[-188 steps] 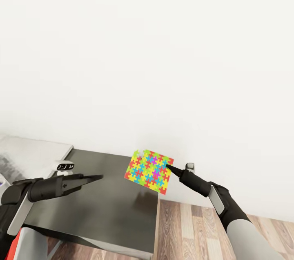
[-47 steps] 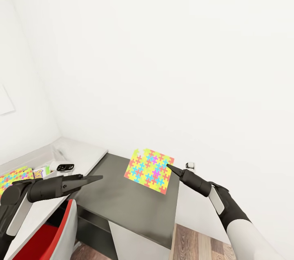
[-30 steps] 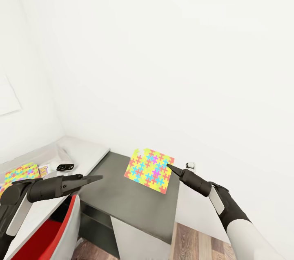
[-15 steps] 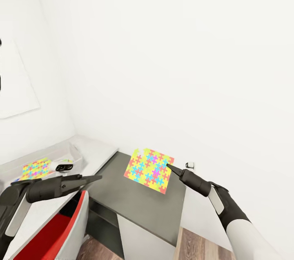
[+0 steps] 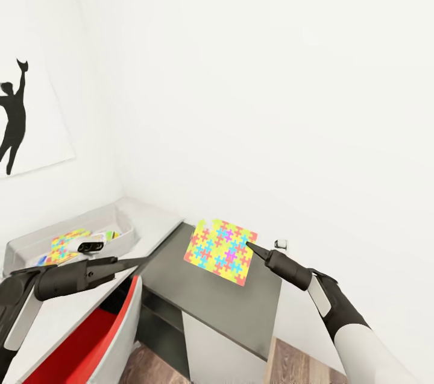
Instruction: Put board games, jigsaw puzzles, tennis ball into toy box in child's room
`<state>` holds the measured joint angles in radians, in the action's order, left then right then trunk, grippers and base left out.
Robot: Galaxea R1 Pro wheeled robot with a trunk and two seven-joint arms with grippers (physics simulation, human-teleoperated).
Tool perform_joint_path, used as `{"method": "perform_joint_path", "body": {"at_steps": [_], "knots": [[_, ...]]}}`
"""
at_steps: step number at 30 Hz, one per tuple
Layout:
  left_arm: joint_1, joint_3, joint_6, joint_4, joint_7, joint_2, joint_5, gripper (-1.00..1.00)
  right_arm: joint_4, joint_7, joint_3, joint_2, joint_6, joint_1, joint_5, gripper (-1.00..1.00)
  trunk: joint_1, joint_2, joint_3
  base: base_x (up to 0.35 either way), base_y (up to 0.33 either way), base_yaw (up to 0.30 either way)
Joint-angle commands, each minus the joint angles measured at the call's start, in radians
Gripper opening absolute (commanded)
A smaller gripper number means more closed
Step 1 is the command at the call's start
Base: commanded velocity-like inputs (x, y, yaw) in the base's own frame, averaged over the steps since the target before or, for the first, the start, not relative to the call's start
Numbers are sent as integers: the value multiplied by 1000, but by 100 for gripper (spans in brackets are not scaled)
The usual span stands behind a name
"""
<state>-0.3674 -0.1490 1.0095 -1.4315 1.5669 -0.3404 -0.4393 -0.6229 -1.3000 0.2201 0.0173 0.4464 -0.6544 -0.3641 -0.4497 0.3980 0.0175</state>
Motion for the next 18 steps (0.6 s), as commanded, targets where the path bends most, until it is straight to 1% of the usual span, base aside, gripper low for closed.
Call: {"method": "perform_joint_path", "body": {"at_steps": [1, 13, 18], "knots": [[-1, -1, 11, 0, 4, 0, 0, 100, 0, -2, 1, 0, 10, -1, -3, -100, 0, 2, 2, -186, 113, 170], [-1, -4, 11, 3, 4, 0, 2, 100, 0, 0, 0, -1, 11, -1, -3, -100, 0, 2, -4, -184, 107, 260], [-1, -4, 11, 3, 4, 0, 2, 100, 0, 1, -1, -2, 11, -1, -2, -100, 0, 2, -6, -64, 200, 275]]}}
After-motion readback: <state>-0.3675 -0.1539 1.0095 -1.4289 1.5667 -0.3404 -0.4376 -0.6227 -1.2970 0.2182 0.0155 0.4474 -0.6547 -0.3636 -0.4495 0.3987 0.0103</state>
